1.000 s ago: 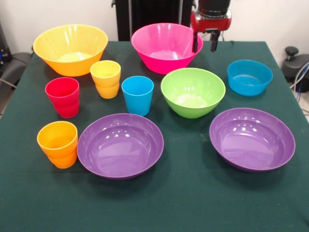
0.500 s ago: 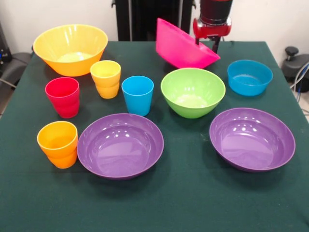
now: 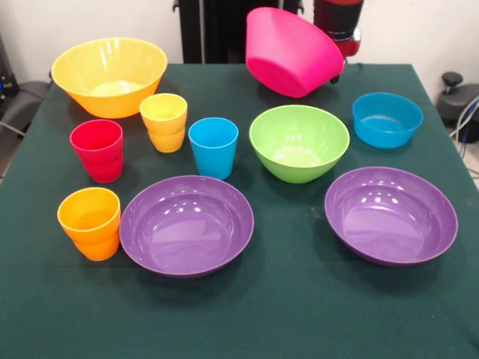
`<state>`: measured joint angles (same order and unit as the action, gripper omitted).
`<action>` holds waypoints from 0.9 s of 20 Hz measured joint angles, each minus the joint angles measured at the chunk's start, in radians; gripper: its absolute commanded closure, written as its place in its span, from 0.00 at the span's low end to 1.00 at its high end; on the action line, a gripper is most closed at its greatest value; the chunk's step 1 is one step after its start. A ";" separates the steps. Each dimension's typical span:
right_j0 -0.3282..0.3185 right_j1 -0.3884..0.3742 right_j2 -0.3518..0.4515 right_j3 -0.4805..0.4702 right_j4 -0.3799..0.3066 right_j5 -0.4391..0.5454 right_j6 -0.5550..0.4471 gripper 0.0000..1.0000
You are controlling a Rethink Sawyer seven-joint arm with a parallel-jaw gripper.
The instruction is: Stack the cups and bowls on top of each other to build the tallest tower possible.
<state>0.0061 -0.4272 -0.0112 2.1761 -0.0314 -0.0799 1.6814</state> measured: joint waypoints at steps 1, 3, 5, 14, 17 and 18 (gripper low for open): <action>0.000 -0.001 0.000 0.000 0.000 0.000 0.001 0.00; -0.001 -0.003 0.000 0.000 0.000 0.000 0.001 0.00; -0.003 -0.007 0.000 0.000 0.000 0.000 0.001 0.00; -0.012 -0.055 0.000 0.000 0.000 0.029 0.001 0.00; -0.022 -0.078 0.000 -0.003 0.000 0.062 0.001 0.00; -0.028 -0.091 0.000 -0.008 0.000 0.081 0.001 0.00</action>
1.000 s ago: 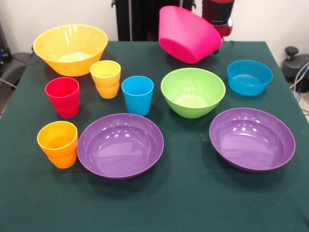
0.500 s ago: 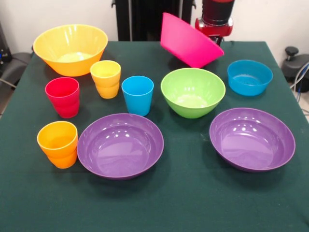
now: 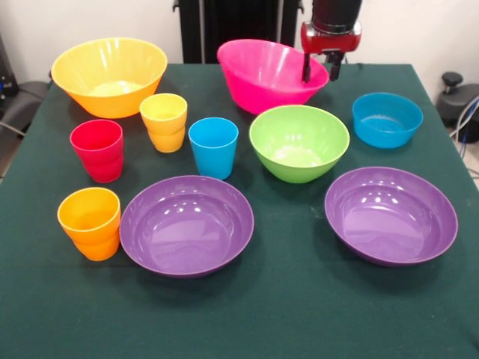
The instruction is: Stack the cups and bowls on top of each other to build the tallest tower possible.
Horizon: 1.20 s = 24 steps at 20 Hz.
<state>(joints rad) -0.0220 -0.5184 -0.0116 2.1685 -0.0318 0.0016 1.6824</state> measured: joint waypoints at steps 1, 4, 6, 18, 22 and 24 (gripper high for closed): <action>-0.003 -0.006 0.000 -0.002 0.000 0.010 0.000 0.00; -0.009 -0.021 0.000 -0.014 0.000 0.043 0.000 0.00; -0.011 -0.025 0.000 -0.020 0.000 0.056 0.000 0.00; -0.022 -0.055 0.003 -0.064 -0.001 0.085 0.000 0.00; -0.030 -0.081 0.005 -0.075 -0.001 0.120 0.000 0.00; -0.030 -0.092 0.005 -0.082 -0.001 0.140 0.000 0.00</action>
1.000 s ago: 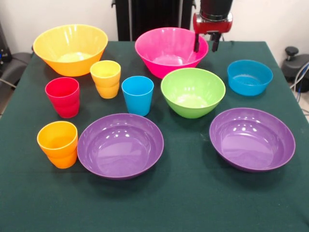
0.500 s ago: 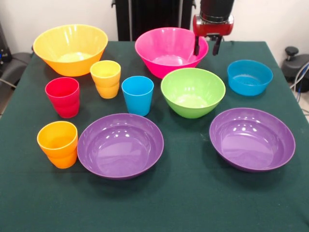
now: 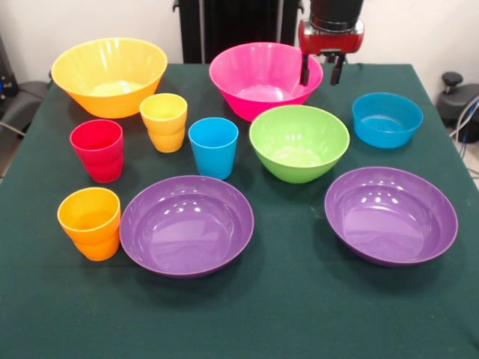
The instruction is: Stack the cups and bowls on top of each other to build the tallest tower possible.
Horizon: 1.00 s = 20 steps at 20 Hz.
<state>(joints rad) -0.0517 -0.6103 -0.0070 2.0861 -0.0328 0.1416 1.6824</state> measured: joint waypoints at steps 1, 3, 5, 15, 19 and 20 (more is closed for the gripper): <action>0.001 -0.004 0.000 -0.004 0.000 0.009 0.000 0.00; 0.005 -0.018 -0.004 -0.016 0.000 0.037 0.000 0.00; 0.011 -0.032 -0.009 -0.024 0.000 0.068 0.000 0.00; -0.019 -0.139 -0.012 -0.033 -0.001 0.181 0.000 0.00; -0.056 -0.135 -0.025 -0.072 -0.017 0.181 0.000 0.00; -0.066 -0.130 -0.028 -0.087 -0.024 0.181 0.000 0.00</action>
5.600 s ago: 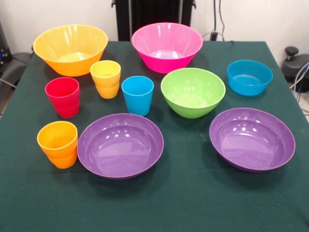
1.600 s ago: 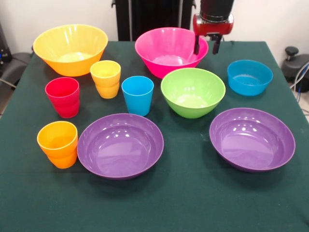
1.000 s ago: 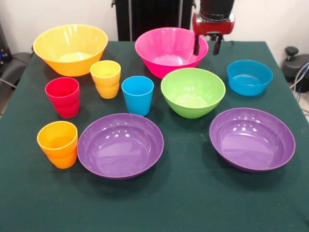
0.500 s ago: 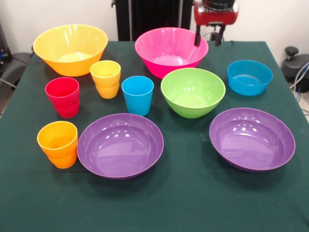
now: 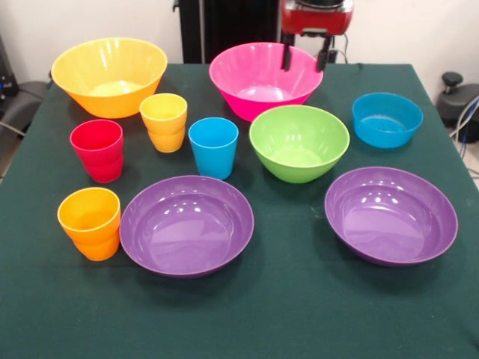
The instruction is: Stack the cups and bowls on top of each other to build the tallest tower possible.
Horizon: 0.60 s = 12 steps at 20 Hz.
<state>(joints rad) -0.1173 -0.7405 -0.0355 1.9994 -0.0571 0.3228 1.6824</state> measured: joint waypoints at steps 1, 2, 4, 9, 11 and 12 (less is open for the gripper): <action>-0.009 0.005 -0.003 -0.016 -0.008 0.000 0.000 0.00; -0.017 0.007 -0.004 -0.028 -0.014 0.000 0.000 0.00; -0.039 0.012 -0.005 -0.064 -0.031 0.004 0.000 0.00; -0.077 0.029 -0.005 -0.141 -0.058 0.036 0.000 0.00; -0.090 0.039 -0.005 -0.172 -0.071 0.055 0.000 0.00; -0.102 0.047 -0.004 -0.198 -0.083 0.070 0.000 0.00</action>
<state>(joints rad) -0.2188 -0.6934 -0.0399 1.8015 -0.1405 0.3925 1.6824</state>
